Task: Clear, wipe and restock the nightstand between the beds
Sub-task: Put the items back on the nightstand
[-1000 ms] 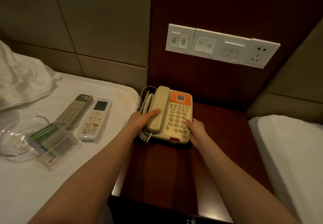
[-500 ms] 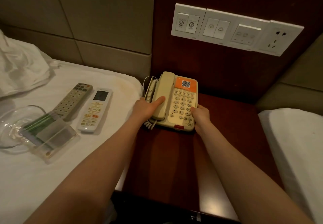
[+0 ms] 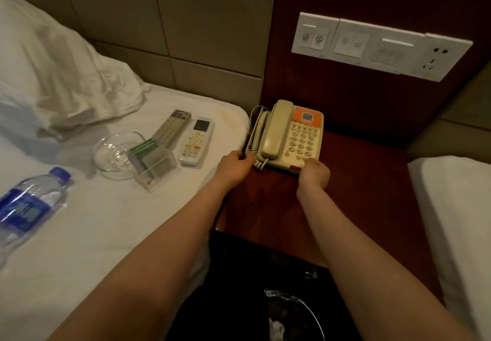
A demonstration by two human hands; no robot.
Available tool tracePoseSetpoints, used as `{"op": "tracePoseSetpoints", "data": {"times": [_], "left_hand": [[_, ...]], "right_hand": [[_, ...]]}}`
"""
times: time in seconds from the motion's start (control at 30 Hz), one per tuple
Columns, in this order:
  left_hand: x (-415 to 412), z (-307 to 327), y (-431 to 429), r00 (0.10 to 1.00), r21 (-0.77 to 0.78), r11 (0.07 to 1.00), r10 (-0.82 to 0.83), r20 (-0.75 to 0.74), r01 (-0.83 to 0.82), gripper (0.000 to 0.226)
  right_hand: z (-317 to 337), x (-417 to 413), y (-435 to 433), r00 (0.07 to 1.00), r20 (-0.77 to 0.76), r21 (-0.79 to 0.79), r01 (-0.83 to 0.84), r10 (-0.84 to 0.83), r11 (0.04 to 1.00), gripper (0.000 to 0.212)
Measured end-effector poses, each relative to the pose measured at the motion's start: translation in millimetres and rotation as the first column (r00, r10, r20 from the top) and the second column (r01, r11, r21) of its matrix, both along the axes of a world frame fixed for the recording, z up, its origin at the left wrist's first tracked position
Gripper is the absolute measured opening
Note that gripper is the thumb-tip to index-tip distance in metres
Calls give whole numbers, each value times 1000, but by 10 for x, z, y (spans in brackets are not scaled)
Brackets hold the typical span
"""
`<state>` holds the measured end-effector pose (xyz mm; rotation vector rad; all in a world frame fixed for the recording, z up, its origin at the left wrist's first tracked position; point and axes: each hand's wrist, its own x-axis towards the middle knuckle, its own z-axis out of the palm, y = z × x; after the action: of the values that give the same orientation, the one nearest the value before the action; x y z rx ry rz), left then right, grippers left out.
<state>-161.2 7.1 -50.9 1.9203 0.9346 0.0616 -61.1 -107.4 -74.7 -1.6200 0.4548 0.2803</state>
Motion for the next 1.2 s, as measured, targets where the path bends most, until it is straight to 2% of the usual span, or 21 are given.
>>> {"op": "tracePoseSetpoints", "data": {"times": [0.17,0.2,0.33,0.53,0.63,0.77,1.0,1.1,1.2], "left_hand": [[-677,192,-140,995,-14,995,94,10,-94,45],[-828,226,-180,994,-18,994,108,6,-108,43],[-1399,340,-311,991,21,990,136,-3,-136,41],[-2056,557,-316,976,106,970,218,28,-219,39],[-2351,628,-275,971,205,950,239,10,-236,38],[-2841,645,-214,942,282,908,334,-41,-310,40],[-3563,578,-110,855,316,853,485,-184,-415,44],[-3801,574,-110,803,394,807,550,-229,-440,43],[-4014,554,-104,723,551,720,634,-274,-422,47]], "right_hand": [[277,-575,65,991,-2,98,-130,130,987,22],[325,-692,81,987,-30,100,-151,155,983,14],[485,-1201,89,942,-92,78,-315,321,946,12],[586,-1934,160,854,-107,85,-502,509,861,22],[654,-2221,244,785,-100,77,-607,612,791,28],[695,-2717,324,629,-112,87,-765,770,638,33],[717,-3387,473,307,-82,-87,-950,948,300,27],[667,-3655,517,77,-59,-219,-974,995,62,30],[648,-3900,557,-181,-146,-344,-912,973,-222,45]]}}
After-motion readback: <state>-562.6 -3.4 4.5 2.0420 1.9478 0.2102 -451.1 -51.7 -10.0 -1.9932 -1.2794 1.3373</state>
